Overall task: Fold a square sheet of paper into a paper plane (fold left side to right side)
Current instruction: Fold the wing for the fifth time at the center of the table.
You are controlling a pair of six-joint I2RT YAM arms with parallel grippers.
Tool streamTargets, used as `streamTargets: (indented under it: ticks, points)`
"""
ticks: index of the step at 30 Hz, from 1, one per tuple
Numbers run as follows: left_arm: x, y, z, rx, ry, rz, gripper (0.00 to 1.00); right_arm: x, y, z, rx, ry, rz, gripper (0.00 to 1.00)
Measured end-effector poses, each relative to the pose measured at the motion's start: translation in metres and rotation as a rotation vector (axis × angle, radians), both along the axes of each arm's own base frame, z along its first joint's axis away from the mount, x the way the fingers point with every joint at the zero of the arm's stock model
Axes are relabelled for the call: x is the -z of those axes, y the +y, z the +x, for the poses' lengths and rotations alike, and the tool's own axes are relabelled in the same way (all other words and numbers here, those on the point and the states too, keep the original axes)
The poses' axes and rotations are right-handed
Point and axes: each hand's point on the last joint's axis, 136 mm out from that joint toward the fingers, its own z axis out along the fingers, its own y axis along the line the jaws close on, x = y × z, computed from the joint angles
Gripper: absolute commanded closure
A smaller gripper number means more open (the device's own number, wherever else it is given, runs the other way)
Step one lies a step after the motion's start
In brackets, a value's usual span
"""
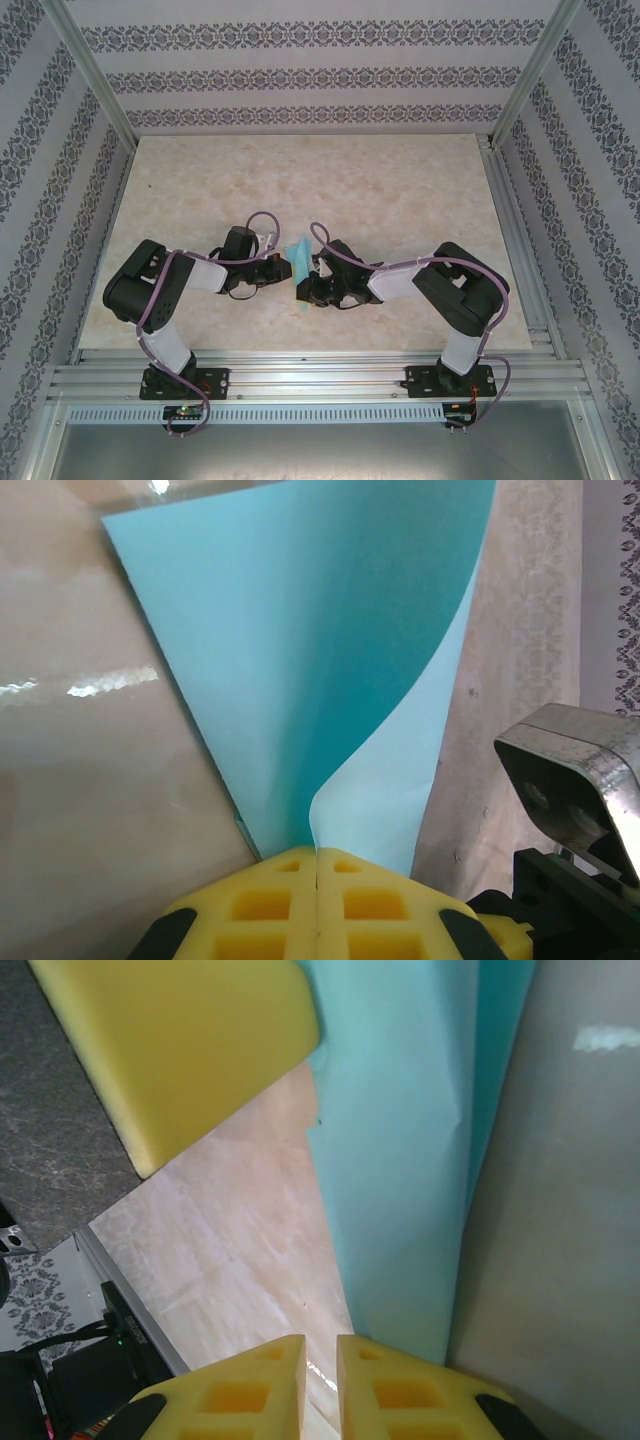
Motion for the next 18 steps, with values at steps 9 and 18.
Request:
streamTargets:
  ticks: [9,18]
  points:
    - [0.0,0.001,0.0,0.0,0.001,-0.006,1.0,-0.016,-0.011,0.005,0.012,-0.053,-0.029,0.84]
    - [0.0,0.001,0.0,0.002,0.005,-0.012,1.0,-0.01,-0.013,0.01,0.035,-0.069,-0.058,0.77]
